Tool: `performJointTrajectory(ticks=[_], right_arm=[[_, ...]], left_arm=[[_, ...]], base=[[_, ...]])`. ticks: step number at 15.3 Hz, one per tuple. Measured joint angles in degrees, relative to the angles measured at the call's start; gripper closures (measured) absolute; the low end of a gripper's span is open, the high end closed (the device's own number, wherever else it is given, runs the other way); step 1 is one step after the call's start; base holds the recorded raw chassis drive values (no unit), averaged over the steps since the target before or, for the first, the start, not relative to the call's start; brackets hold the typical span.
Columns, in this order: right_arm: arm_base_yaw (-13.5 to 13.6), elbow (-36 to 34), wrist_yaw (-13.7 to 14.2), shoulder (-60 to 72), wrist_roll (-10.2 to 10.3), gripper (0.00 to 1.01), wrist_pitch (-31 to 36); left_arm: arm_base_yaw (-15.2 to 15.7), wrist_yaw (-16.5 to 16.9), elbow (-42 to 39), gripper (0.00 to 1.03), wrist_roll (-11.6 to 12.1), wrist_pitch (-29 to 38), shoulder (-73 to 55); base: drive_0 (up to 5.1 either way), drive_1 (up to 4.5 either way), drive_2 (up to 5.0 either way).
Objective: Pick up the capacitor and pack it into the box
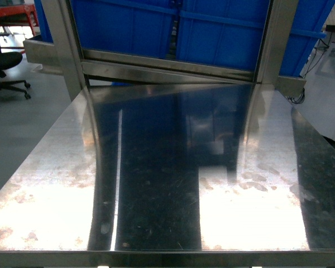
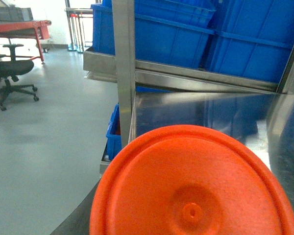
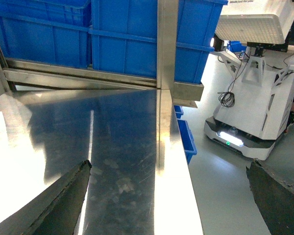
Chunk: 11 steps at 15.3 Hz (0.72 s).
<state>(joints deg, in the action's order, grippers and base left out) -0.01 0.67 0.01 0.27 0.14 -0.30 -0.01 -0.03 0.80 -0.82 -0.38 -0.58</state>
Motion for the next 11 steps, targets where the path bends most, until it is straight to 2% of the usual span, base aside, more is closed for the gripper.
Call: performJointTrajectory(ticks=[11], right_arm=[[0.0, 0.0, 0.0, 0.0, 0.0, 0.03, 0.0]], left_arm=[[0.0, 0.0, 0.0, 0.59, 0.0, 0.1, 0.0]], base=[[0.0, 0.0, 0.0]])
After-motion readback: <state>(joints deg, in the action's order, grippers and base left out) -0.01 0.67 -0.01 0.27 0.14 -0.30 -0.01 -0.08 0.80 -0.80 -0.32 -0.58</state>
